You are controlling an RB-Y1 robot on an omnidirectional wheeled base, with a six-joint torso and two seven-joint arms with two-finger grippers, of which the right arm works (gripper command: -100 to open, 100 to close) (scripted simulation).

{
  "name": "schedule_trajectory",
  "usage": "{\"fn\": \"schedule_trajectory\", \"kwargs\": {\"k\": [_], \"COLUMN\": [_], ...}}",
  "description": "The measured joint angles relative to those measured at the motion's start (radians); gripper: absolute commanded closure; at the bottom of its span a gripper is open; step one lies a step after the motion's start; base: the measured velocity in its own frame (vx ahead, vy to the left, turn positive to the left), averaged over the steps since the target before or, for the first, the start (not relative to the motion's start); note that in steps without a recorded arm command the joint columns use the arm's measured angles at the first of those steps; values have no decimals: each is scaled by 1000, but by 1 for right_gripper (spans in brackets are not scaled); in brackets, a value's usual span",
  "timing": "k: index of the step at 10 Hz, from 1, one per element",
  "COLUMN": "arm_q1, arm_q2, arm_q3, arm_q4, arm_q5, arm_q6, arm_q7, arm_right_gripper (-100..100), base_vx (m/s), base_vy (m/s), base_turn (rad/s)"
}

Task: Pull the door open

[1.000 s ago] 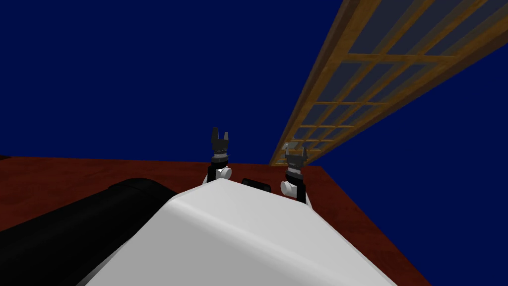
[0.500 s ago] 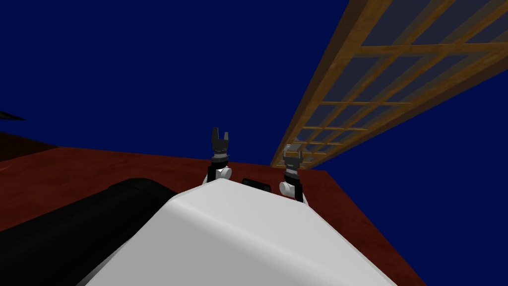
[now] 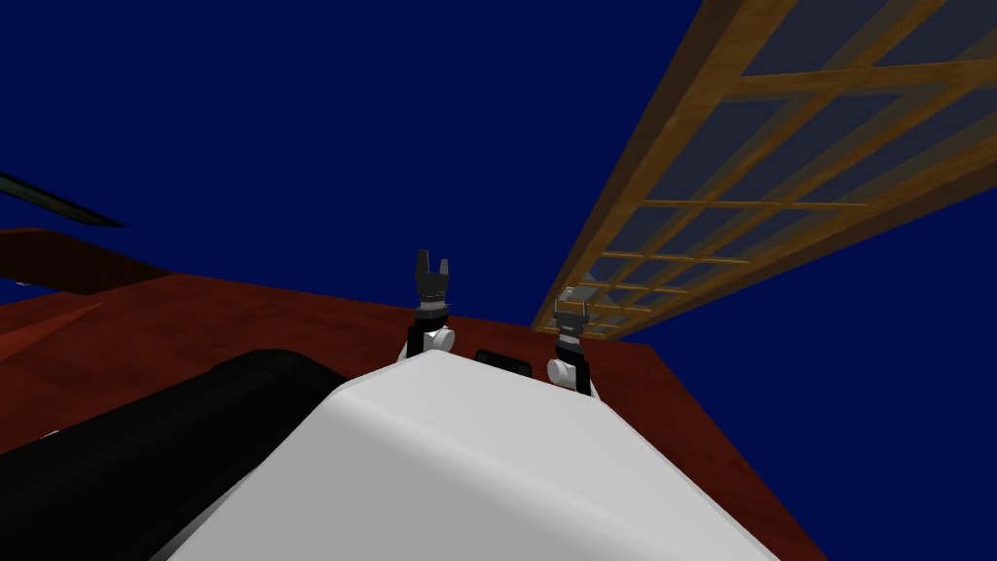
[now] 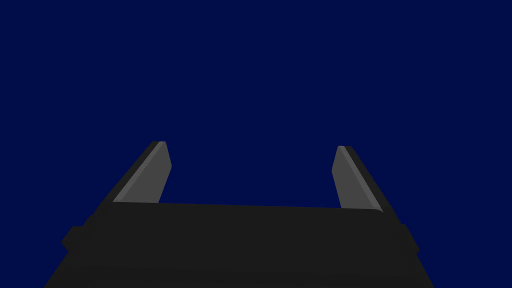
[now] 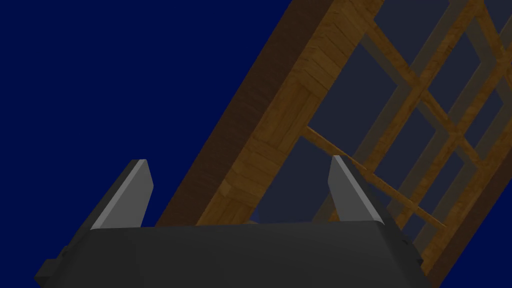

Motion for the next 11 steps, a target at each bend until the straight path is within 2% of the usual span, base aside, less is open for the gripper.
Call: {"fn": "schedule_trajectory", "kwargs": {"k": [1, 4, 6, 8, 10, 11], "arm_q1": [-4, -9, -30, -35, -52, -56], "arm_q2": [-11, -29, -47, -61, -88, -90], "arm_q3": [12, 31, 48, 64, 82, 89], "arm_q4": [30, 89, 153, 212, 277, 305], "arm_q5": [-30, -78, -131, -166, -229, -243], "arm_q6": [-14, -41, -69, -95, -124, -135], "arm_q7": [-28, -81, -130, -173, -232, -251], "arm_right_gripper": [-100, -100, -100, -100, -100, -100], "base_vx": [31, 18, 41, 21, 31, 13], "base_vy": [-72, -60, -86, -74, -94, -80], "base_turn": [81, 107, 160, 151, 153, 122]}}
